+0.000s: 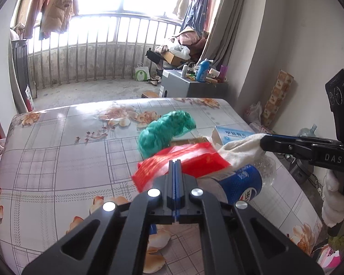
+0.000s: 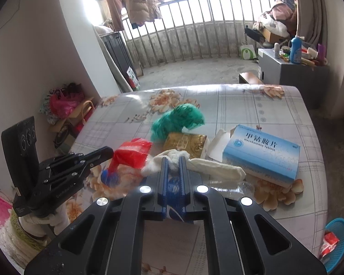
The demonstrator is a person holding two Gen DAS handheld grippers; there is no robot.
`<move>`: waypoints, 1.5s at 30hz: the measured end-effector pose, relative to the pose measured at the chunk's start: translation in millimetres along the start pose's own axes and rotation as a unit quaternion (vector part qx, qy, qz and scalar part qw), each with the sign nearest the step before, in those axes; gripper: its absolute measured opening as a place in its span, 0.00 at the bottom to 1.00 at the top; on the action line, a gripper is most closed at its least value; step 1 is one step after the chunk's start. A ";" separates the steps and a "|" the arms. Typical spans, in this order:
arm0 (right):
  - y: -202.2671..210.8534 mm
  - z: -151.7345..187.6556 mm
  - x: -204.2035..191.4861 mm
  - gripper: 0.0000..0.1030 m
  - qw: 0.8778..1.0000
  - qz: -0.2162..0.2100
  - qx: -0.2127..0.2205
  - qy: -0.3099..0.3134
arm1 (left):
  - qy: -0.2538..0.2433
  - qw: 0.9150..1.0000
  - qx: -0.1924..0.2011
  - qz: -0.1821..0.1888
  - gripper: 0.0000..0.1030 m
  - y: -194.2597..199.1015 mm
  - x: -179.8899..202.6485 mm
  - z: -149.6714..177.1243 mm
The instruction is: Collect trash
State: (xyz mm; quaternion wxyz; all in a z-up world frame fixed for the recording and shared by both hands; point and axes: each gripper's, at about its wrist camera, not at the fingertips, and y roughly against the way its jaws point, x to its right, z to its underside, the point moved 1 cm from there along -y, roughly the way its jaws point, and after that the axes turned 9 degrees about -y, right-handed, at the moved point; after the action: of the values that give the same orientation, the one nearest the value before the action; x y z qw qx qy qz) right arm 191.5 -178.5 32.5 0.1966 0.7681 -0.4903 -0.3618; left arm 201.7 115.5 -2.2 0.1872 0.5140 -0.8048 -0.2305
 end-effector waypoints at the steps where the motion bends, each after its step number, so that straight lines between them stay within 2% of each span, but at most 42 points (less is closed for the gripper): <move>1: 1.9 -1.5 -0.2 0.07 1.000 -0.002 0.003 0.000 | 0.000 1.000 0.003 0.000 0.00 1.5 -0.3 -0.8; 21: 63.5 -22.4 12.7 0.07 0.995 -0.016 0.093 -0.025 | 0.013 0.998 0.062 0.005 0.00 40.0 -0.9 -20.6; 24: 71.0 -22.9 14.6 0.07 0.994 -0.019 0.102 -0.028 | 0.008 0.998 0.064 -0.007 0.00 42.1 -2.3 -24.2; 27: 74.6 -21.2 17.4 0.07 0.994 -0.020 0.106 -0.029 | 0.030 0.999 0.040 -0.001 0.00 35.0 -13.6 -22.9; 29: 73.5 -18.0 19.9 0.07 0.994 -0.019 0.103 -0.029 | 0.045 0.999 0.010 0.014 0.09 24.8 -20.9 -21.0; 31: 70.7 -14.7 23.1 0.07 0.995 -0.019 0.098 -0.031 | 0.051 0.998 -0.019 0.014 0.43 12.2 -24.5 -18.5; 33: 67.7 -12.5 25.7 0.07 0.995 -0.018 0.093 -0.034 | 0.051 0.998 -0.044 0.015 0.56 -2.4 -27.1 -15.1; 36: 64.5 -11.1 27.2 0.07 0.995 -0.018 0.090 -0.038 | 0.050 0.995 -0.082 0.017 0.59 -25.3 -29.6 -11.6; 39: 63.4 -11.7 28.7 0.07 0.995 -0.017 0.088 -0.039 | 0.079 0.990 -0.118 0.024 0.59 -48.7 -39.2 -6.3; 43: 61.6 -12.1 30.0 0.07 0.995 -0.015 0.085 -0.042 | 0.086 0.984 -0.155 0.020 0.58 -75.0 -48.8 -2.9; 44: 60.9 -12.3 30.0 0.07 0.995 -0.013 0.084 -0.043 | 0.085 0.983 -0.159 0.014 0.56 -80.0 -50.9 -1.9; 45: 59.9 -12.6 30.0 0.07 0.995 -0.013 0.084 -0.044 | 0.081 0.983 -0.161 0.012 0.46 -83.0 -51.5 -1.7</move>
State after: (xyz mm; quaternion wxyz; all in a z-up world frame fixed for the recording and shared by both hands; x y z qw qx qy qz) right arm 172.1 -232.5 69.2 0.1053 0.7715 -0.5172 -0.3552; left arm 284.8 131.9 -50.8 0.3352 0.4841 -0.7453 -0.3127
